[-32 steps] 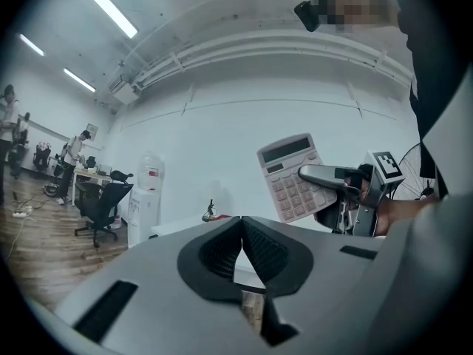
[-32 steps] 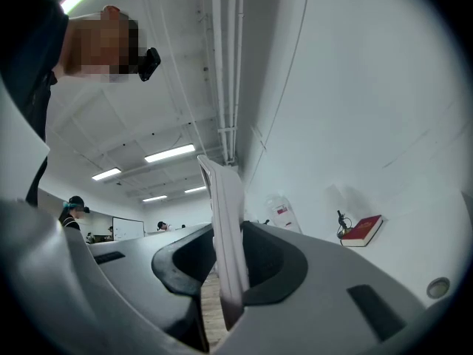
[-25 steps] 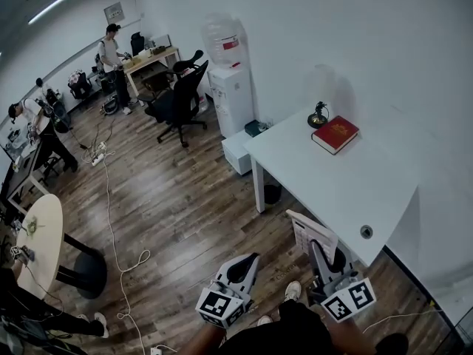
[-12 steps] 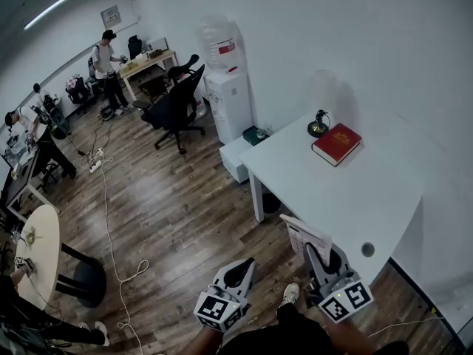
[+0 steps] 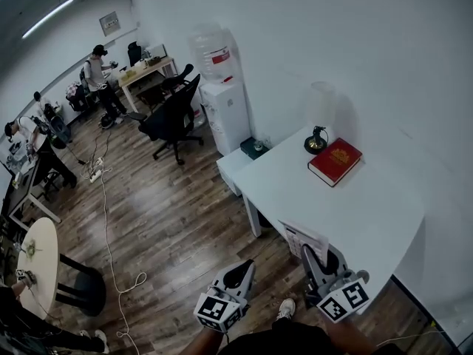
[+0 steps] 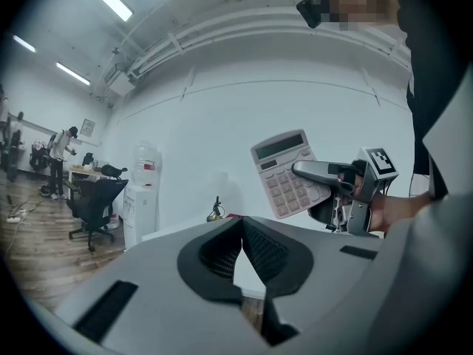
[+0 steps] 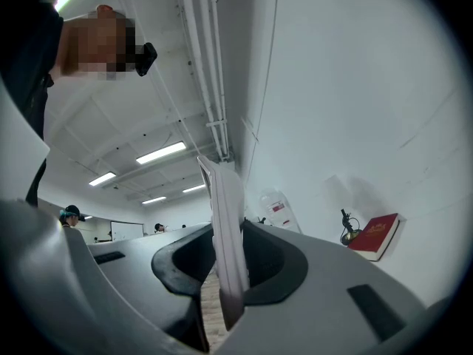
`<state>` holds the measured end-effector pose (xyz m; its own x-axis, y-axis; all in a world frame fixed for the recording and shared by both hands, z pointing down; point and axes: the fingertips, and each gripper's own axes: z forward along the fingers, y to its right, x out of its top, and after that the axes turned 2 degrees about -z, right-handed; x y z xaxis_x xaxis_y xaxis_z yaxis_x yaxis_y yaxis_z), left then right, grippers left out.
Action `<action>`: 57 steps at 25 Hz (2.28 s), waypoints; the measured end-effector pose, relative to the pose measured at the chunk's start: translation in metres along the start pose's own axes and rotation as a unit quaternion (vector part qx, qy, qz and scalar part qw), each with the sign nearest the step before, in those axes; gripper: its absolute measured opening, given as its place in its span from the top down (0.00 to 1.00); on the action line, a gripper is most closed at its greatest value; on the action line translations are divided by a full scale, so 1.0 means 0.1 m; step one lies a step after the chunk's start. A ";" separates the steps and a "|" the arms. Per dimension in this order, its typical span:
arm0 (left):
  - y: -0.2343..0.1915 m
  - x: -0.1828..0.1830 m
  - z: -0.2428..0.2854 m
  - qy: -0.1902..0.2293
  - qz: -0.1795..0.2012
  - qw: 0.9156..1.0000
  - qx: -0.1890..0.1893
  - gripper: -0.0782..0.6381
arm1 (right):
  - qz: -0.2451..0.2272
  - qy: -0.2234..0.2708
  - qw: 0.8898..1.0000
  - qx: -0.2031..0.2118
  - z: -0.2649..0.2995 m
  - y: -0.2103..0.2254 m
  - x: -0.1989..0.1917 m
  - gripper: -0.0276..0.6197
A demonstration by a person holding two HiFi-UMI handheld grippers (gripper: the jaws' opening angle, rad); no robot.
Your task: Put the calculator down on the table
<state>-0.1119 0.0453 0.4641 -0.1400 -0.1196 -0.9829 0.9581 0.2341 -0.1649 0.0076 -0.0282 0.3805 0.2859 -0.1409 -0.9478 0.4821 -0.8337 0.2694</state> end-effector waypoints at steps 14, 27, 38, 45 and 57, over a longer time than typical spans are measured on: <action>-0.06 0.09 0.95 -0.013 0.006 1.000 0.013 0.86 | -0.008 0.007 1.000 0.003 0.33 0.87 0.24 0.78; -0.22 0.10 1.78 -0.015 0.007 0.999 -0.048 0.86 | 0.012 -0.004 0.998 -0.055 0.59 1.57 0.08 0.78; -0.59 -0.03 2.40 -0.043 0.026 0.992 -0.114 0.86 | 0.011 0.008 0.993 -0.118 0.95 2.00 0.09 0.78; -0.69 -0.04 2.73 -0.051 0.020 0.988 -0.147 0.86 | 0.077 0.003 0.982 -0.170 1.05 2.43 -0.14 0.78; -0.81 -0.25 3.03 -0.072 0.021 0.982 -0.173 0.86 | 0.147 -0.060 0.958 -0.240 1.10 2.94 -0.89 0.78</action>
<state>-0.1105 -0.2635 0.5268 -0.0412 -0.2323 -0.9718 0.8162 0.5532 -0.1668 0.0329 -0.3191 0.5251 0.3841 -0.4162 -0.8241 0.7291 -0.4108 0.5473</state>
